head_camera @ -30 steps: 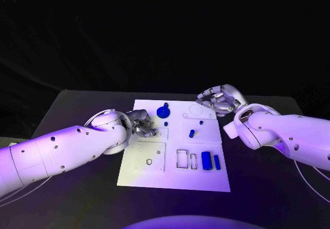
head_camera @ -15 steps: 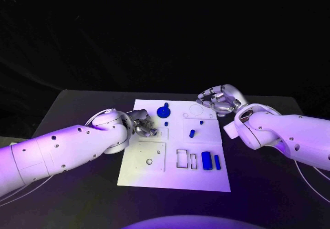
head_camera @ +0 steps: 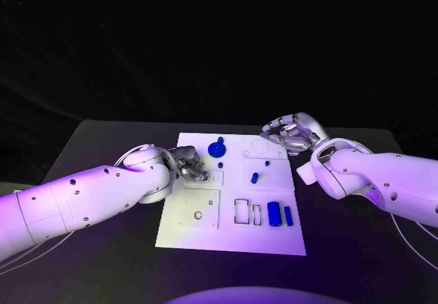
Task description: Assemble the parts on the task board
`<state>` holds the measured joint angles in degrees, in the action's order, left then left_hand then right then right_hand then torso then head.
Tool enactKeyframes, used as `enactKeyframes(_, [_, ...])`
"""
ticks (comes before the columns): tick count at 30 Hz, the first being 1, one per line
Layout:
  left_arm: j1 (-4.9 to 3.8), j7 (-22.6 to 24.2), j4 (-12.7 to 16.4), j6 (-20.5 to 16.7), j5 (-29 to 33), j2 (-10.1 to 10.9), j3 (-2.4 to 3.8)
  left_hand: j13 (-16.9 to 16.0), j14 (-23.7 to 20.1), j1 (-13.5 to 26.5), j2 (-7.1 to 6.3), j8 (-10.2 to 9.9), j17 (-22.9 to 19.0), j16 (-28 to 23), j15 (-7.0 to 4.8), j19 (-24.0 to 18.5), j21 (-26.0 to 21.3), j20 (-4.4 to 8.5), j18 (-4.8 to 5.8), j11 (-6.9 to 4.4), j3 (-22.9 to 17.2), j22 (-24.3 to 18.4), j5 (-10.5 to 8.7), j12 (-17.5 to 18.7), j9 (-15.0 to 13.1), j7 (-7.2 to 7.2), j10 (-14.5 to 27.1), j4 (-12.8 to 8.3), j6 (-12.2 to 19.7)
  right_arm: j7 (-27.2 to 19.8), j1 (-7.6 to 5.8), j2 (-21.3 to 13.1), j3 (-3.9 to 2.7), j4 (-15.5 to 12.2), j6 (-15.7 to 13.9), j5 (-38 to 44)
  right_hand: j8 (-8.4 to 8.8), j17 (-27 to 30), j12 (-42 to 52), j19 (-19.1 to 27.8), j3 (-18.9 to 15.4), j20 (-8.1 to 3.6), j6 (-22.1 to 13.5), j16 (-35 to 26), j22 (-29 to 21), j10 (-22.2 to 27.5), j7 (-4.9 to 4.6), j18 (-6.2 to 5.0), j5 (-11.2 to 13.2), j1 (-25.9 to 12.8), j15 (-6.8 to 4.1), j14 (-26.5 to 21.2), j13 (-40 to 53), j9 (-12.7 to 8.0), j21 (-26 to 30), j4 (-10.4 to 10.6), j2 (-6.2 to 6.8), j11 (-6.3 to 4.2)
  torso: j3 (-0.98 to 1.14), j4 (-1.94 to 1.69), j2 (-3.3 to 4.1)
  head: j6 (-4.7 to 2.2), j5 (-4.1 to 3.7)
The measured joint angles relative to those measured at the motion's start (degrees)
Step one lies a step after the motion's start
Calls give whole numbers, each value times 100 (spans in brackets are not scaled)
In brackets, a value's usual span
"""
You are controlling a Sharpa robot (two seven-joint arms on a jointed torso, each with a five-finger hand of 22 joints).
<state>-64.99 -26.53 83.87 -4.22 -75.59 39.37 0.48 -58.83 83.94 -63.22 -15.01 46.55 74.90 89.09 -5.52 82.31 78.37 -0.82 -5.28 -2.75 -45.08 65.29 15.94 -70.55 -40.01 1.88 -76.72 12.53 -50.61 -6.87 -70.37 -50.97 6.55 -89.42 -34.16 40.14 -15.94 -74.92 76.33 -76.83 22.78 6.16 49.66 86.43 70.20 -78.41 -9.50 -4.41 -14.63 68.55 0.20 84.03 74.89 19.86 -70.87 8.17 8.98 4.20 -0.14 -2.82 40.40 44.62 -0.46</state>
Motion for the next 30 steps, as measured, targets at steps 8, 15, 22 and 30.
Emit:
enactKeyframes(8, [-10,-18,-59,31,24,-47,2,-42,21,71,-12,-9,0,12,-20,20,0,20,1,0,12,13,1,-45,4,-49,0,-43,-51,0,0,-10,0,-3,-1,0,0,0,0,0,0,0,0,0,-9,0,0,0,0,0,0,0,-6,-1,0,0,0,0,0,1,-1,-3,-8])
enactKeyframes(15, [-15,-27,-80,53,35,-65,6,-125,0,106,23,-43,0,23,-41,41,0,41,0,-31,47,50,1,-83,8,-67,-31,-80,-72,0,0,-17,0,-4,-1,0,0,0,0,0,1,0,0,0,-9,0,0,0,0,0,0,0,-6,-1,0,-1,0,0,-1,1,3,-2,-19])
enactKeyframes(22, [-18,-35,-97,75,40,-80,7,-162,0,127,44,-53,0,23,-41,41,24,41,0,-38,117,70,1,-106,19,-64,-67,-61,-117,0,0,-20,0,-5,-2,0,0,1,0,0,-16,0,0,0,-8,0,0,0,0,-13,0,0,-6,6,0,16,-12,0,-3,-2,3,11,-25])
enactKeyframes(30, [-16,-51,-126,90,41,-90,5,-226,0,178,94,-53,0,45,-41,54,24,53,0,-52,436,99,4,-156,20,-137,-91,180,-205,0,0,-21,0,-5,-2,0,0,1,0,0,-16,0,0,0,-8,0,0,0,0,-24,0,0,-6,6,0,16,-24,0,-4,-3,1,13,-29])
